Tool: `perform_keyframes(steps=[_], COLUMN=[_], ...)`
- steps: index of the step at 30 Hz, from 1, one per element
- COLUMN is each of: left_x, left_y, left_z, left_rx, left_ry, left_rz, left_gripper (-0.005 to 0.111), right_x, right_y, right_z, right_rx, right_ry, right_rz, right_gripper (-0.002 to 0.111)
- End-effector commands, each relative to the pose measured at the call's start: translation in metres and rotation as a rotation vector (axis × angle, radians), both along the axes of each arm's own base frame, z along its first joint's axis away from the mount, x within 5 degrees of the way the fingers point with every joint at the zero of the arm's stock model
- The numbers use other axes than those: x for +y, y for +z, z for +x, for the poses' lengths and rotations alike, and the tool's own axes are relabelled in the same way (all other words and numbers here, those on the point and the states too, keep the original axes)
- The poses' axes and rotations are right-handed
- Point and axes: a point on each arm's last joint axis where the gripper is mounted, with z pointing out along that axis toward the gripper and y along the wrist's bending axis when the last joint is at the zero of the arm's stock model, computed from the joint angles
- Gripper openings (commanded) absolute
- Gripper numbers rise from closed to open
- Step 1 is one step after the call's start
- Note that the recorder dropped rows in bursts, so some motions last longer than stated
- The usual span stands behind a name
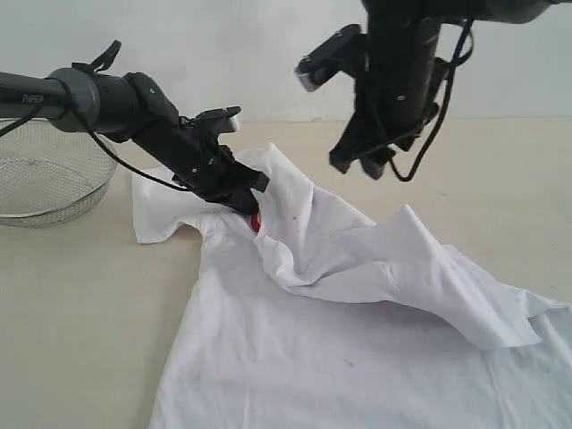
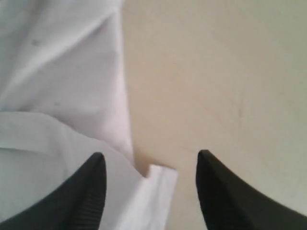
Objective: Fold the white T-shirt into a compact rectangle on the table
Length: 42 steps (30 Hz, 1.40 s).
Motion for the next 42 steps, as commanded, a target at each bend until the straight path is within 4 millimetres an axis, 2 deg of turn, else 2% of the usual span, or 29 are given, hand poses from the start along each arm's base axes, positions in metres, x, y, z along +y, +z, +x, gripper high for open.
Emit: perform_keyframes(steps=[1, 6, 8, 10, 14, 16, 18, 21, 24, 25, 27, 29, 36, 39, 42], left_x=[0.003, 0.005, 0.006, 0.007, 0.008, 0.008, 0.008, 0.008, 0.008, 0.008, 0.008, 0.008, 0.008, 0.008, 0.008], left_y=[-0.004, -0.004, -0.004, -0.004, -0.004, -0.004, -0.004, -0.004, -0.004, -0.004, -0.004, -0.004, -0.004, -0.004, -0.004], left_z=[-0.003, -0.003, -0.003, -0.003, -0.003, -0.003, -0.003, -0.003, -0.004, -0.004, -0.004, -0.004, -0.004, -0.004, -0.004], left_rx=[0.03, 0.033, 0.039, 0.043, 0.044, 0.044, 0.044, 0.044, 0.048, 0.048, 0.048, 0.048, 0.048, 0.048, 0.048], left_ry=[-0.022, -0.024, -0.025, -0.027, -0.026, -0.026, -0.026, -0.026, -0.029, -0.029, -0.029, -0.029, -0.029, -0.029, -0.029], left_rz=[0.024, 0.029, 0.028, 0.029, 0.029, 0.029, 0.029, 0.029, 0.029, 0.029, 0.029, 0.029, 0.029, 0.029, 0.029], left_gripper=[0.004, 0.004, 0.004, 0.004, 0.004, 0.004, 0.004, 0.004, 0.004, 0.004, 0.004, 0.004, 0.004, 0.004, 0.004], right_x=[-0.064, -0.138, -0.168, -0.188, -0.215, -0.221, -0.225, -0.227, -0.226, -0.226, -0.226, -0.225, -0.209, -0.204, -0.2], right_y=[0.004, 0.004, 0.003, 0.001, 0.001, -0.003, -0.015, -0.043, -0.069, -0.077, -0.085, -0.091, -0.096, -0.103, -0.115], right_z=[0.007, 0.011, 0.01, 0.008, 0.007, 0.005, 0.005, 0.003, 0.002, 0.002, 0.003, 0.004, 0.006, 0.001, -0.008], right_rx=[0.046, 0.064, 0.077, 0.09, 0.065, 0.06, 0.071, 0.153, 0.22, 0.243, 0.264, 0.285, 0.347, 0.403, 0.457], right_ry=[-0.196, -0.385, -0.427, -0.413, -0.338, -0.275, -0.272, -0.3, -0.326, -0.334, -0.347, -0.372, -0.419, -0.455, -0.467], right_rz=[-0.024, -0.009, 0.034, 0.154, 0.577, 0.757, 0.801, 0.8, 0.822, 0.827, 0.831, 0.836, 0.8, 0.72, 0.721], right_gripper=[0.029, 0.0, 0.0, 0.0, 0.0, 0.0, 0.0, 0.003, 0.022, 0.033, 0.051, 0.06, 0.055, 0.055, 0.055])
